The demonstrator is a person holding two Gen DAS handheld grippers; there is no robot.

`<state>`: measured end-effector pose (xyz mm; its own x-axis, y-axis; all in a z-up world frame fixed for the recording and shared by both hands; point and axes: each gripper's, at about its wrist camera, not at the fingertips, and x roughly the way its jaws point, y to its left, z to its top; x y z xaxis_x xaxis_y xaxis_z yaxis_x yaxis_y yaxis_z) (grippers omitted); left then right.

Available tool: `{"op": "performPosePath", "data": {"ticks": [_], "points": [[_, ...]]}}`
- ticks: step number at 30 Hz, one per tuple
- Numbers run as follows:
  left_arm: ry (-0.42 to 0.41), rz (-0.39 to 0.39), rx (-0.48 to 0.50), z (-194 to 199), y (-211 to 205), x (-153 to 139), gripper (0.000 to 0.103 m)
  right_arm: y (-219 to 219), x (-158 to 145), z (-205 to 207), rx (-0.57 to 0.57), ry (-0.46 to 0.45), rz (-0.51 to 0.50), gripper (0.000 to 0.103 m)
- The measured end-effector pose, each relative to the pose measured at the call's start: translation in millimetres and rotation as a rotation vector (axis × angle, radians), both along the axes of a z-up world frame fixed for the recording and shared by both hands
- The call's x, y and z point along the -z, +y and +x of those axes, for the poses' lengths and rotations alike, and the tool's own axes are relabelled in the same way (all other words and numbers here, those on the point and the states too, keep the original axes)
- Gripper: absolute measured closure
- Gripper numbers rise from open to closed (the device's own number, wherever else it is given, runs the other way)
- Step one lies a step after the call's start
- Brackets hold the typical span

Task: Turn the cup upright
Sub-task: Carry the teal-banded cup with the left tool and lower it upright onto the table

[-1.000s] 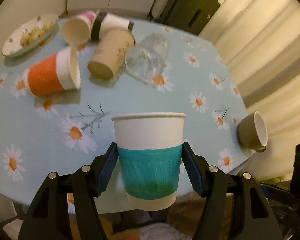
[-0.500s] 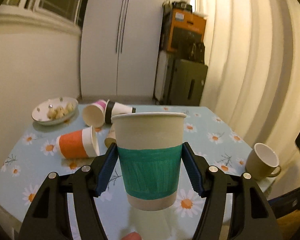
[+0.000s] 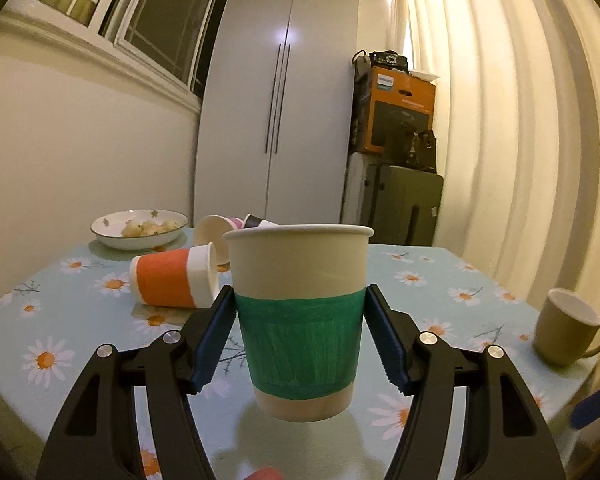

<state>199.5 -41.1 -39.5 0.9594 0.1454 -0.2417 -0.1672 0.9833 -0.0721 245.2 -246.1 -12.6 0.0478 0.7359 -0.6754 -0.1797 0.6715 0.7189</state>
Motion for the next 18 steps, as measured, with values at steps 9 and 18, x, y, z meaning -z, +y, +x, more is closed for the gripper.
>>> {"op": "performPosePath", "data": {"ticks": [9, 18], "points": [[-0.002, 0.074, -0.056, -4.7, -7.6, 32.2, 0.039, -2.0, 2.6, -2.9, 0.022, 0.009, -0.012, 0.032], [-0.007, 0.096, -0.05, -10.7, -13.5, 34.0, 0.039, 4.9, -7.6, -13.1, 0.01, 0.0, -0.026, 0.032]]}}
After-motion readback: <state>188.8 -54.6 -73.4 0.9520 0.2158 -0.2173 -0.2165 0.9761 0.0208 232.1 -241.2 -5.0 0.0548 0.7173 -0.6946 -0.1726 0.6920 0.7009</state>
